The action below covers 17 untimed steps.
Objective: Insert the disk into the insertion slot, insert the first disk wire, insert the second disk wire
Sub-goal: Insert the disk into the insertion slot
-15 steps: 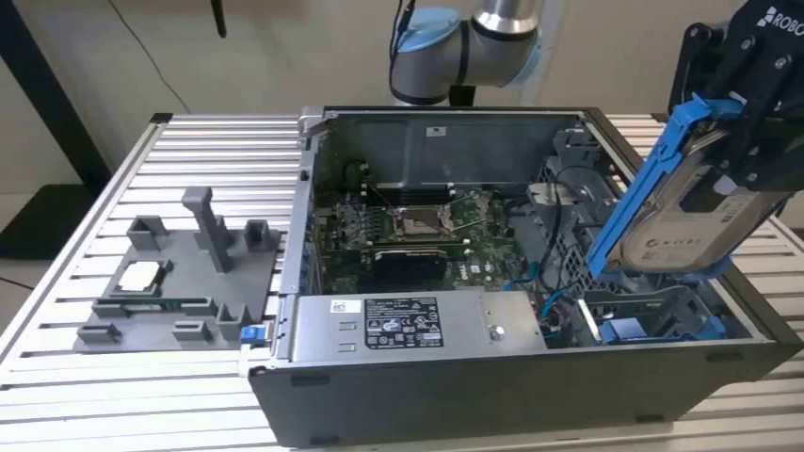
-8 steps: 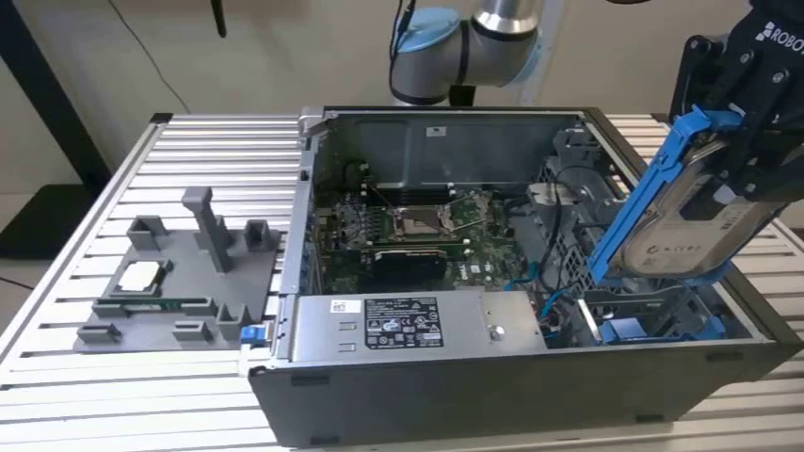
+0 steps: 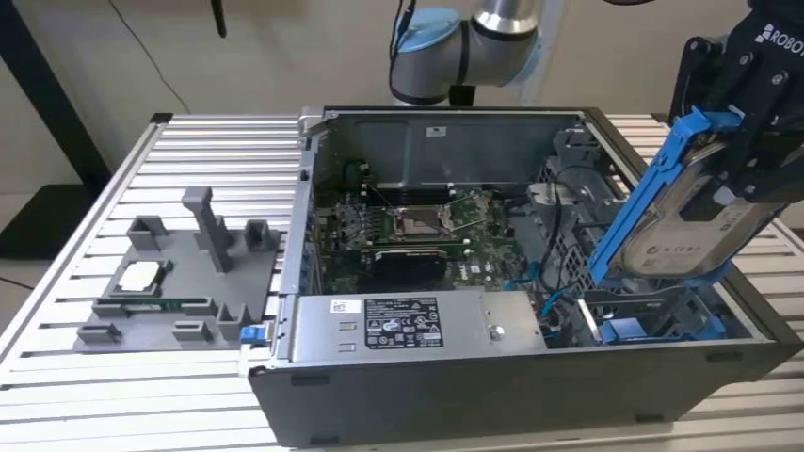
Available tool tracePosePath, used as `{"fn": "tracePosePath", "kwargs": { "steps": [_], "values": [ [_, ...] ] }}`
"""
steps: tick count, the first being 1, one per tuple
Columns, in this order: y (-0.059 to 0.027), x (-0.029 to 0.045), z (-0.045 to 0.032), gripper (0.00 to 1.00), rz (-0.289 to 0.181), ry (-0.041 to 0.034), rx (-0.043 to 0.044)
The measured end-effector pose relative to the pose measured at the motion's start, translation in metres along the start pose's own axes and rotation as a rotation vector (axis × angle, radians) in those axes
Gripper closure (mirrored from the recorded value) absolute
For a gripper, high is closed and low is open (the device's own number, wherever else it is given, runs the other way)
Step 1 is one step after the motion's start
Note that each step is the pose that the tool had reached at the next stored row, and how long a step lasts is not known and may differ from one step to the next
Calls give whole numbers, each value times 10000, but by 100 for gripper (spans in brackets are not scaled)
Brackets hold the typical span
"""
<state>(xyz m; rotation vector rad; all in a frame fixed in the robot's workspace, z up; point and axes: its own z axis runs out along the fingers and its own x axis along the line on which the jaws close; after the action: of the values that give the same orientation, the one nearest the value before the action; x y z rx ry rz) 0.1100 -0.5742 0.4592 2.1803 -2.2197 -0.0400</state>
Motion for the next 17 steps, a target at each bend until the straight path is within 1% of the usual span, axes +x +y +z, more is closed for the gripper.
{"fn": "tracePosePath", "kwargs": {
  "steps": [13, 17],
  "values": [
    [-3, 0, 24, 67, 0, 1, 0],
    [-11, 0, 55, 67, -1, -2, 0]
  ]
}}
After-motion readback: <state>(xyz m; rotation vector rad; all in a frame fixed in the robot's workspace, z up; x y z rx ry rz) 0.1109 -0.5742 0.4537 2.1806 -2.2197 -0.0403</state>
